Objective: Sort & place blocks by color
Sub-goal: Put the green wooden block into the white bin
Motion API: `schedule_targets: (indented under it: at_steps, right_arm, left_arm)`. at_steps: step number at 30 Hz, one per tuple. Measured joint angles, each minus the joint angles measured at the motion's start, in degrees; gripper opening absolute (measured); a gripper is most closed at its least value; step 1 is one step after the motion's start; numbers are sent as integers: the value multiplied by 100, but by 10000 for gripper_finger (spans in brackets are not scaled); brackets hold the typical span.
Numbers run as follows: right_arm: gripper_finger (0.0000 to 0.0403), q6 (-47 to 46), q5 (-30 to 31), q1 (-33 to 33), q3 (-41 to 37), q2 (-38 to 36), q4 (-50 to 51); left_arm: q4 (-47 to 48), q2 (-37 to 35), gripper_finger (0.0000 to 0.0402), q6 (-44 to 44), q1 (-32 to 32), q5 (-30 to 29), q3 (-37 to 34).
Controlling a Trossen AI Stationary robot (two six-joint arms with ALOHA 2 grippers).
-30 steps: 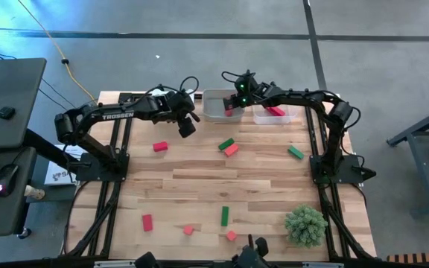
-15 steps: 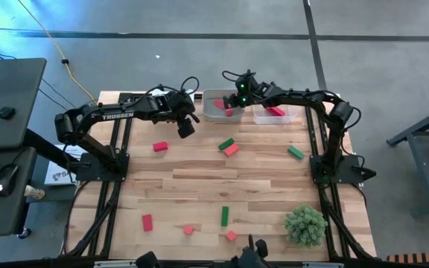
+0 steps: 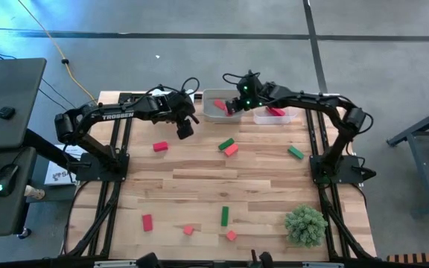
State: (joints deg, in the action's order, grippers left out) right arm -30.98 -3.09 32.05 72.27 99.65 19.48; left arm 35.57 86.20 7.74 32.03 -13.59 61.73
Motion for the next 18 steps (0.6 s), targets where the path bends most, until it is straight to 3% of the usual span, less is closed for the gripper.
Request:
schedule_targets:
  at_steps: [6,18]
  right_arm:
    - [96,13,-15,-267,0,-292,937]
    - [96,647,8,-694,0,-565,2987]
  left_arm:
    - [66,1,193,-1,-2,479,-2]
    - [64,1,193,-202,-2,499,-2]
